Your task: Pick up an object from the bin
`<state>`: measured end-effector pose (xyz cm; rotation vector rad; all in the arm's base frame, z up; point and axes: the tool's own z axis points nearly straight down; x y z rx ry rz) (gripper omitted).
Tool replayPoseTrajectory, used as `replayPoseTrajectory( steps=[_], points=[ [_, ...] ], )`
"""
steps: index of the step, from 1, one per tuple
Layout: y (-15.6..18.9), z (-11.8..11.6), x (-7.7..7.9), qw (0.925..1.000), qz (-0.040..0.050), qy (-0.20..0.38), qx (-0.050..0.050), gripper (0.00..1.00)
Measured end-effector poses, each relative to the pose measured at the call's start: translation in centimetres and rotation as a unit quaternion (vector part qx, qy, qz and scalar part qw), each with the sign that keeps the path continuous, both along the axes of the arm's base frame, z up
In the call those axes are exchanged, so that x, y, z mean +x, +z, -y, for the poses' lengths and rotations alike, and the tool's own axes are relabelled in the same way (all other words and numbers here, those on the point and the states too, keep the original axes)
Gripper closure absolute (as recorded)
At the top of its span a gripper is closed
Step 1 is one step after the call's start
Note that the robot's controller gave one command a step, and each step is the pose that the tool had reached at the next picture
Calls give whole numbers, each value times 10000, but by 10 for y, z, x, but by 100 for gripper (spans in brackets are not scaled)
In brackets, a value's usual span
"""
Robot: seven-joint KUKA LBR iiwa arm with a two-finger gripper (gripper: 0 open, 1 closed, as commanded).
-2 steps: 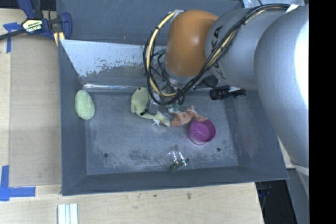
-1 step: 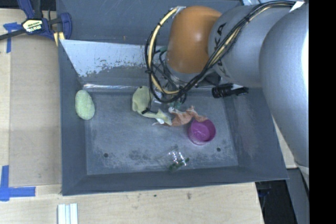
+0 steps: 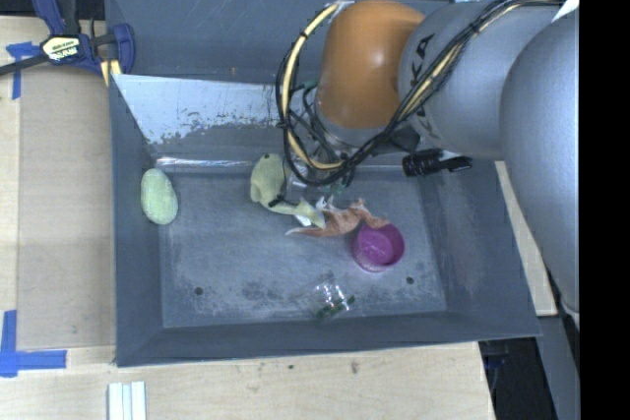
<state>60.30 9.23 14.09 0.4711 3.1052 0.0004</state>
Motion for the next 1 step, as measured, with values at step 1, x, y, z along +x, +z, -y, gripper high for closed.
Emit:
replayPoseTrajectory(
  steps=[1],
  points=[
    [11,0,1,10000,22,-1,2,100]
  ],
)
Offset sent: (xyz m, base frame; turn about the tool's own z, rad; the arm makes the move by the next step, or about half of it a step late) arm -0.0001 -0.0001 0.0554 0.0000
